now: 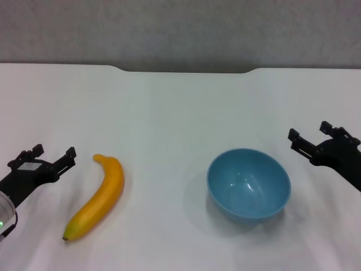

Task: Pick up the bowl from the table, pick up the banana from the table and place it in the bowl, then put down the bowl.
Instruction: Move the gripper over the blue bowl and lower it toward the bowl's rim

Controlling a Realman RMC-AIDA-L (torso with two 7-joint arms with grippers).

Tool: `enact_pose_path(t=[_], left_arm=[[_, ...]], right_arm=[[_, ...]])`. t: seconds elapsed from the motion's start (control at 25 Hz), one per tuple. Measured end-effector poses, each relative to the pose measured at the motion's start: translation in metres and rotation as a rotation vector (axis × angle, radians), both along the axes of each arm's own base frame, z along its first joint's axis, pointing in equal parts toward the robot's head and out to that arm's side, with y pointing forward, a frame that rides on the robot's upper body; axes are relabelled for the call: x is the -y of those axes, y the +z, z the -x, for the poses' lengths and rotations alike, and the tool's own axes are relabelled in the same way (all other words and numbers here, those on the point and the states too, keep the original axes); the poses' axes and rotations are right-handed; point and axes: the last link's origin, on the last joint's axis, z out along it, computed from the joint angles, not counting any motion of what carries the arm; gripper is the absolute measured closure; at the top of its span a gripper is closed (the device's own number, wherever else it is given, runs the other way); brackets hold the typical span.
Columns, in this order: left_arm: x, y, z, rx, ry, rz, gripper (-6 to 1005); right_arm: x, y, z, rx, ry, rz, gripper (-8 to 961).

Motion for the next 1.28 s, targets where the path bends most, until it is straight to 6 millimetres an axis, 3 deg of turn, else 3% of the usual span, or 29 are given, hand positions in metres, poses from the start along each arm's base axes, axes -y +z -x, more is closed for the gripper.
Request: enact_pose_path(t=[0.72, 1.28], left_arm=[[0.002, 0.004, -0.003, 0.060, -0.016, 0.005, 108], [-0.011, 0.012, -0.027, 0.059, -0.005, 0.161, 109]], right_arm=[[0.002, 0.004, 0.003, -0.005, 0.014, -0.009, 60], [-0.007, 0.027, 0.044, 0.049, -0.020, 0.065, 61]])
